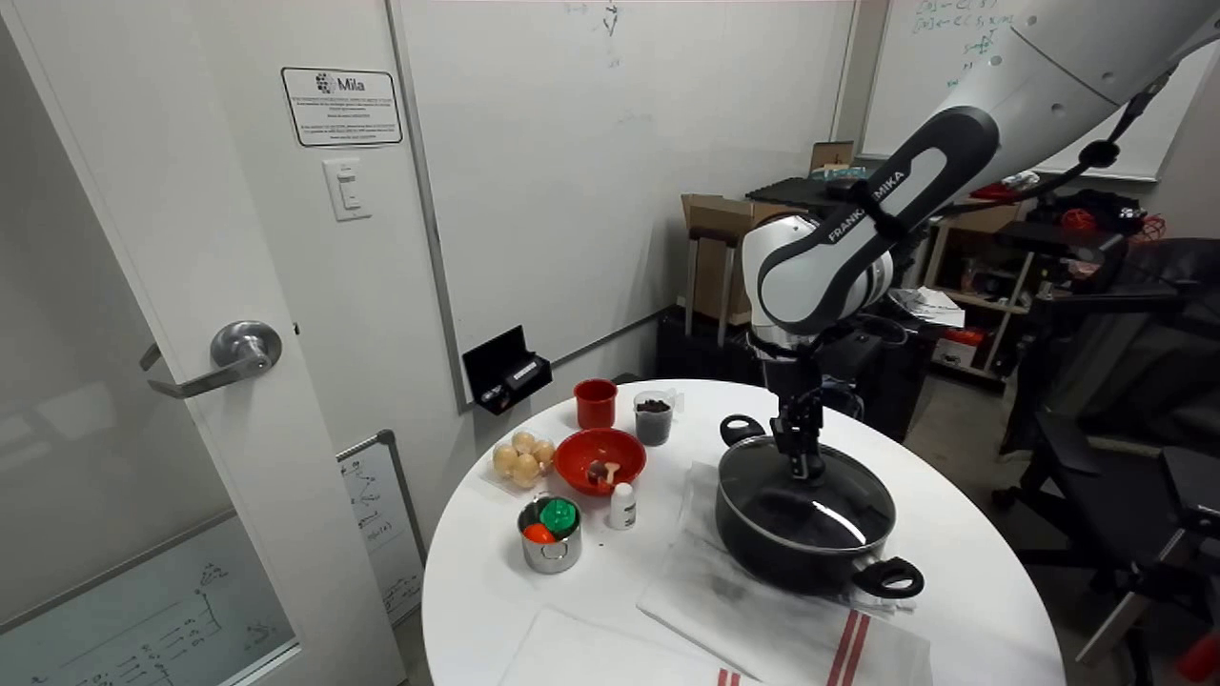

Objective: Put the lid on the pot

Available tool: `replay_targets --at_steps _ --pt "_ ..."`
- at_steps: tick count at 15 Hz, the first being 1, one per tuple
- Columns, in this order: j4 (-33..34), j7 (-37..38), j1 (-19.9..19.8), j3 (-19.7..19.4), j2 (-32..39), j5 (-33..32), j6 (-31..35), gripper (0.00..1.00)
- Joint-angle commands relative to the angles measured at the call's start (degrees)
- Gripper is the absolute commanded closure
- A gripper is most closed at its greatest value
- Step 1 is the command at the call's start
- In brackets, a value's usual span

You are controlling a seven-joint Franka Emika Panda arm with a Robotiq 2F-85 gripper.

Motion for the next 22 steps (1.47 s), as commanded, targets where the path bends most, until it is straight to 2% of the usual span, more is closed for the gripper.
replay_targets --at_steps 1,14,15,16,17,20,22 --pt "-1.33 1.10 0.65 -0.78 -1.43 0.86 0.26 0.75" --pt "-1.77 5.83 2.77 -2.71 -1.58 0.11 1.45 0.75" --pt "-1.82 5.84 2.81 -2.70 -1.61 0.15 1.54 0.53" --pt "-1.94 5.82 2.86 -2.70 -1.69 0.16 1.67 0.25" --pt "-2.23 5.85 2.94 -2.69 -1.88 0.15 1.96 0.24" --pt "-3.66 6.34 3.44 -2.78 -3.15 0.01 3.18 0.05" --pt "-5.49 6.94 3.97 -2.81 -4.61 -0.09 4.42 0.00"
